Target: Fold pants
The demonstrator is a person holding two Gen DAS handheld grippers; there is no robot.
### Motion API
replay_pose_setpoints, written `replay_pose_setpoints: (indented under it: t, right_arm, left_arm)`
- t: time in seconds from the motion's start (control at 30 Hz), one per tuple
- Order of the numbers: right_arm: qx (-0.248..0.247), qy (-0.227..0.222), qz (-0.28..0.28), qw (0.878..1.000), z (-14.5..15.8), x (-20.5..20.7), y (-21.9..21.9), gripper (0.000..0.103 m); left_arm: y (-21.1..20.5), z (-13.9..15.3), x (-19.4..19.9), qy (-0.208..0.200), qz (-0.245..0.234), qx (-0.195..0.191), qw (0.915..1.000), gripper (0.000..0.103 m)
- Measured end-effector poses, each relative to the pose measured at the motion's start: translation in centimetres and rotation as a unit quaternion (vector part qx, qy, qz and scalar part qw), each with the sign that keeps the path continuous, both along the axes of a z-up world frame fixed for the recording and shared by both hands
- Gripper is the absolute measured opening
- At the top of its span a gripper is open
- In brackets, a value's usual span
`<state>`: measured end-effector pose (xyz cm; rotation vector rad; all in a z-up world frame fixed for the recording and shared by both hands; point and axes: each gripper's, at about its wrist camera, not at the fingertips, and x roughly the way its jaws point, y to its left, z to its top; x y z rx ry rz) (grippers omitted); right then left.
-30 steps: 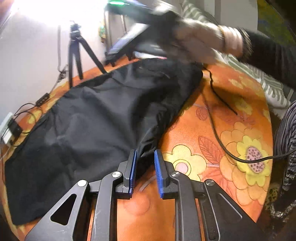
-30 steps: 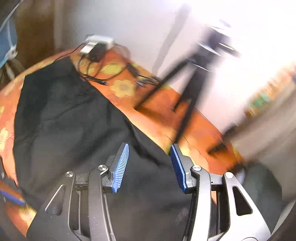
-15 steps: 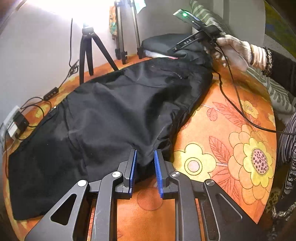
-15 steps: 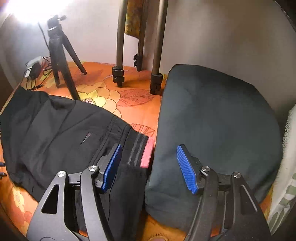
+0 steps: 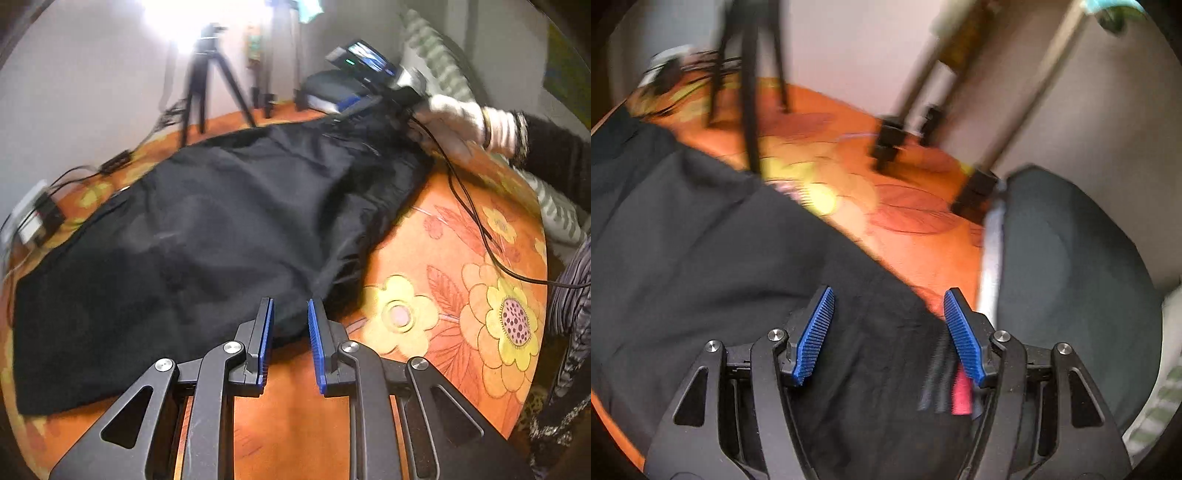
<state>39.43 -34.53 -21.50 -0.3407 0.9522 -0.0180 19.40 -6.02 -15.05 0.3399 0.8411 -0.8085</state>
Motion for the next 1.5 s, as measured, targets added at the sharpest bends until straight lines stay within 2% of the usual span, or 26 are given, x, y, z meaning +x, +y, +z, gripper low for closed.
replay_pose_setpoints:
  t: [0.1, 0.23, 0.3, 0.37, 0.4, 0.43, 0.5, 0.63, 0.73, 0.87, 0.97, 1.07, 1.17, 1.23, 1.37, 1.5]
  right_arm:
    - [0.021, 0.006, -0.018, 1.000, 0.1, 0.4, -0.9, 0.064]
    - [0.018, -0.017, -0.011, 1.000, 1.7, -1.1, 0.2, 0.064]
    - [0.046, -0.030, -0.003, 0.998, 3.1, -2.3, 1.0, 0.064]
    - [0.064, -0.044, 0.012, 0.997, 4.4, -3.8, 2.3, 0.064]
    - [0.075, -0.051, 0.023, 0.996, 5.0, -4.6, 3.2, 0.064]
    - [0.089, -0.053, 0.034, 0.994, 5.5, -5.3, 4.0, 0.064]
    - [0.130, -0.048, 0.071, 0.988, 6.1, -6.7, 5.8, 0.064]
    - [0.178, -0.009, 0.162, 0.970, 5.8, -9.7, 11.1, 0.063]
    - [0.179, 0.043, 0.224, 0.957, 3.9, -11.4, 15.3, 0.047]
    - [0.173, 0.096, 0.271, 0.942, 1.5, -13.3, 19.3, 0.039]
    - [0.149, 0.103, 0.278, 0.943, 0.2, -14.0, 20.8, 0.037]
    - [0.156, 0.110, 0.271, 0.943, -0.2, -13.5, 20.7, 0.036]
    - [0.142, 0.112, 0.268, 0.946, -0.5, -13.8, 20.9, 0.036]
    - [0.139, 0.112, 0.268, 0.947, -0.2, -13.7, 20.3, 0.036]
    - [0.141, 0.113, 0.263, 0.948, 0.8, -13.7, 20.0, 0.036]
    - [0.144, 0.091, 0.260, 0.951, 2.7, -13.0, 20.8, 0.037]
  left_arm:
    - [3.6, 0.9, 1.0, -0.001, 0.057, -0.017, 0.9982, 0.019]
    - [9.9, 1.6, 2.9, 0.014, 0.157, -0.051, 0.9862, 0.041]
    - [12.5, 1.6, 3.4, 0.010, 0.196, -0.055, 0.9790, 0.043]
    - [15.3, 1.5, 4.4, 0.009, 0.240, -0.059, 0.9688, 0.045]
    - [16.4, 1.4, 4.8, 0.011, 0.259, -0.064, 0.9636, 0.052]
    - [18.1, 1.2, 5.4, 0.017, 0.285, -0.076, 0.9553, 0.055]
    - [20.3, 0.7, 6.3, 0.035, 0.317, -0.098, 0.9428, 0.055]
    - [23.7, -0.8, 8.1, 0.053, 0.375, -0.106, 0.9194, 0.055]
    - [25.5, -1.4, 8.8, 0.063, 0.403, -0.119, 0.9050, 0.055]
    - [26.4, -1.6, 9.0, 0.061, 0.418, -0.120, 0.8984, 0.056]
    - [26.9, -1.6, 9.3, 0.062, 0.424, -0.123, 0.8951, 0.056]
    - [27.7, -1.7, 9.8, 0.066, 0.429, -0.125, 0.8921, 0.056]
    - [28.2, -1.8, 10.0, 0.061, 0.434, -0.121, 0.8907, 0.056]
    - [28.3, -2.0, 10.1, 0.065, 0.432, -0.121, 0.8913, 0.056]
    - [27.6, -3.0, 10.2, 0.068, 0.422, -0.097, 0.8989, 0.056]
    - [27.2, -3.4, 10.1, 0.063, 0.417, -0.094, 0.9019, 0.056]
